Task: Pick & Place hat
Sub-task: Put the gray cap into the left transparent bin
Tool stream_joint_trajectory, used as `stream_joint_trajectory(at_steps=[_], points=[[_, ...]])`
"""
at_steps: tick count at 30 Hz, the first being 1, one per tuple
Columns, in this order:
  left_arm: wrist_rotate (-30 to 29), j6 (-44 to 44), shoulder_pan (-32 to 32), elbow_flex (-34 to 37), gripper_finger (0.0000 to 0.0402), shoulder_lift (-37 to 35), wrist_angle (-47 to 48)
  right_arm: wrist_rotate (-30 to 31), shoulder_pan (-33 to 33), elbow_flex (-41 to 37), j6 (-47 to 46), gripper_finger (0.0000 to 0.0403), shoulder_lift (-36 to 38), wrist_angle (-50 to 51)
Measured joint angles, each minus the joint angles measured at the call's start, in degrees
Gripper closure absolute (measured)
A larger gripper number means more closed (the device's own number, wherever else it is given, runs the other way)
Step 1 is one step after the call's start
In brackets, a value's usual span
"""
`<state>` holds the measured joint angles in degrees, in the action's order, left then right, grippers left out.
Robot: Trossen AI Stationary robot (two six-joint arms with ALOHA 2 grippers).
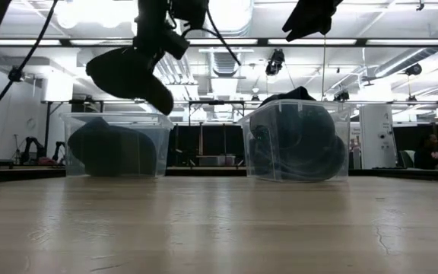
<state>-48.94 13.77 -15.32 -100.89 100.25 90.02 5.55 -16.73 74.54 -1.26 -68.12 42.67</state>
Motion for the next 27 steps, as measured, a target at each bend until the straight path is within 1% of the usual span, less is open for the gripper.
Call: stream_joint_trajectory(at_steps=[2,5,9,14,16,19,27], points=[[1.6,1.9,-1.5,0.3,0.0397,0.0,0.0,0.0,0.0,-0.1,0.0,0.0170,0.0,0.0],[1.5,4.5,-3.3,1.3,0.0397,0.0,0.0,0.0,0.0,-0.1,0.0,0.0170,0.0,0.0],[1.8,5.9,-5.1,3.8,0.0397,0.0,0.0,0.0,0.0,-0.1,0.0,0.0170,0.0,0.0],[4.8,6.0,-6.2,8.7,0.0397,0.0,0.0,0.0,0.0,-0.1,0.0,0.0170,0.0,0.0],[3.1,4.6,-6.1,10.4,0.0395,0.0,-0.1,0.0,0.0,-0.1,0.0,0.0170,0.0,0.0],[-0.4,2.5,-6.1,12.0,0.0380,0.0,-0.1,0.0,0.0,-0.1,0.0,0.0170,0.0,0.0],[-1.2,1.5,-6.1,12.8,0.0305,0.0,-0.7,0.0,0.0,-0.1,-0.1,0.0170,0.0,0.0]])
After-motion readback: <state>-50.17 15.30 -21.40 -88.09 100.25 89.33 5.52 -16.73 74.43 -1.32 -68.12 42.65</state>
